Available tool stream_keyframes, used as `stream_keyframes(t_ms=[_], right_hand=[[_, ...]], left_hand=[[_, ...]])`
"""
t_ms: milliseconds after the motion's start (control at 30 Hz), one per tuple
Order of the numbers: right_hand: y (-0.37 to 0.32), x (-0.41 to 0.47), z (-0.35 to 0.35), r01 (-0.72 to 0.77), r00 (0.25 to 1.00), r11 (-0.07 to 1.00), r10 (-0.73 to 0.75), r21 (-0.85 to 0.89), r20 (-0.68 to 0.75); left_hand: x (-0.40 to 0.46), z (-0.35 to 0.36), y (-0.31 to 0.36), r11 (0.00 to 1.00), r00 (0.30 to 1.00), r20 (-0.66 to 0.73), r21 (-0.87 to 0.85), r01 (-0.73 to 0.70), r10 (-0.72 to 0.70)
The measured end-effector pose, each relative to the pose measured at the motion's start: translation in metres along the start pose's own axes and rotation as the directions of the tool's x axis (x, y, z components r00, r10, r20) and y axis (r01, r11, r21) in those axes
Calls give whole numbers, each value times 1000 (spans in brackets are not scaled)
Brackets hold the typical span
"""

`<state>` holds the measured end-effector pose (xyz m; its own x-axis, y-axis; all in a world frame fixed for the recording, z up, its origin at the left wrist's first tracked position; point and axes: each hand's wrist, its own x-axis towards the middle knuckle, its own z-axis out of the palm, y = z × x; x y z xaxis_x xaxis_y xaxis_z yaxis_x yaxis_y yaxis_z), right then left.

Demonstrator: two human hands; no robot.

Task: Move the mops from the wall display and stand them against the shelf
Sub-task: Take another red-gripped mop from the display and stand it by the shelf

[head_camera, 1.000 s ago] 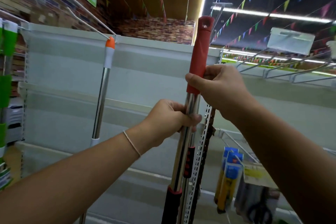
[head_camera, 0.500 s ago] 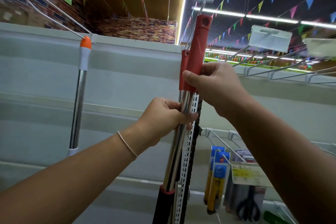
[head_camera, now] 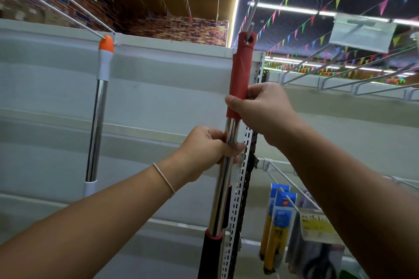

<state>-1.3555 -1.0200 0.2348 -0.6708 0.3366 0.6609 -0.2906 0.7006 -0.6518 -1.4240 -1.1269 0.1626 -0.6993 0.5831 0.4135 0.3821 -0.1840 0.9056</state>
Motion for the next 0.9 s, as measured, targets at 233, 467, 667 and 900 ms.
stream_keyframes(t_ms=[233, 467, 667, 900], right_hand=[[15, 26, 6, -60, 998, 996, 60, -62, -9], [30, 55, 18, -136, 991, 983, 132, -127, -38], [42, 74, 29, -151, 988, 983, 147, -102, -45], [51, 90, 39, -146, 987, 972, 130, -184, -95]], left_hand=[[29, 0, -17, 1000, 1000, -14, -12, -5, 5], [56, -3, -29, 1000, 999, -39, 19, 10, -10], [75, -8, -38, 999, 999, -50, 38, 11, -9], [89, -6, -50, 984, 989, -141, 176, -23, 48]])
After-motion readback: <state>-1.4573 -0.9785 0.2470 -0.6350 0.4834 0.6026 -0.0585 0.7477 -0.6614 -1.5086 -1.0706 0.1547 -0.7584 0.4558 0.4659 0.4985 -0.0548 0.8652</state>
